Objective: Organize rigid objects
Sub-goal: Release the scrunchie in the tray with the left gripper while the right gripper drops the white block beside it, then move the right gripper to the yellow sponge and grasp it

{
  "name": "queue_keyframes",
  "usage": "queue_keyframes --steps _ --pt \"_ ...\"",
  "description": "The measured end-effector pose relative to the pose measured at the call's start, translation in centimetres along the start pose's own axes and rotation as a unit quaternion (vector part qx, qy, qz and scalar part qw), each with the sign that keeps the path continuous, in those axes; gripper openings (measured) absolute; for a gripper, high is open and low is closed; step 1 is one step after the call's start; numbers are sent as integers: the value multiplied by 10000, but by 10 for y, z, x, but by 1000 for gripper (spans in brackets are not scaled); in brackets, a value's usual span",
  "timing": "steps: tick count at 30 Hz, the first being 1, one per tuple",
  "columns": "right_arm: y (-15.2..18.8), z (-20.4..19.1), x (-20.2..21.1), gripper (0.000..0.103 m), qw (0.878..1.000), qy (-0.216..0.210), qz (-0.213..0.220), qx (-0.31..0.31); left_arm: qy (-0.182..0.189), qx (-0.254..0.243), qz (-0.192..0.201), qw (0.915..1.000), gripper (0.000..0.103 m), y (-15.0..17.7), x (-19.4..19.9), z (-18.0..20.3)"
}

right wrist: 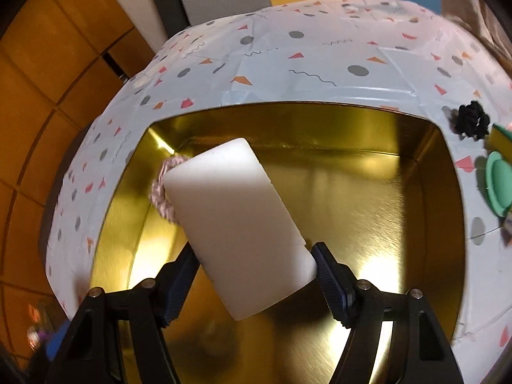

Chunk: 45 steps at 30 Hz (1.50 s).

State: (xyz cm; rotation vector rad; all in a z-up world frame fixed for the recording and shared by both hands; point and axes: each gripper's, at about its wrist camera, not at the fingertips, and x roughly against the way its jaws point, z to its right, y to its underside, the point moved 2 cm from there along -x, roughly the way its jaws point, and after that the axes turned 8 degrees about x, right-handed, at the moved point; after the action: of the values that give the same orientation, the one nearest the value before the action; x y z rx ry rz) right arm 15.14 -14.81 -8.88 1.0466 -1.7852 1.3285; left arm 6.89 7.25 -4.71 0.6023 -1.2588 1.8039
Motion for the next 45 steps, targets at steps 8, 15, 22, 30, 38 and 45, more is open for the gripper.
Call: queue_keyframes --steps 8,15,22,30,38,45 --pt "-20 -3 -12 83 9997 46 183 -148 -57 41 0 10000 48 5 5 -5" --pt "-6 -5 27 93 9984 -291 487 -77 116 65 -6 9999 48 6 7 1" --pt "21 -1 90 93 9932 -423 1066 180 255 -110 -15 9996 48 11 8 20" --pt "65 47 150 95 9858 433 1552 473 446 -404 -79 9982 48 23 10 52" --pt "109 110 169 95 9847 770 1558 102 593 -822 -286 9944 48 41 2 100" --pt "153 170 159 95 9848 970 1367 -458 783 -1290 -438 9876 48 61 -3 144"
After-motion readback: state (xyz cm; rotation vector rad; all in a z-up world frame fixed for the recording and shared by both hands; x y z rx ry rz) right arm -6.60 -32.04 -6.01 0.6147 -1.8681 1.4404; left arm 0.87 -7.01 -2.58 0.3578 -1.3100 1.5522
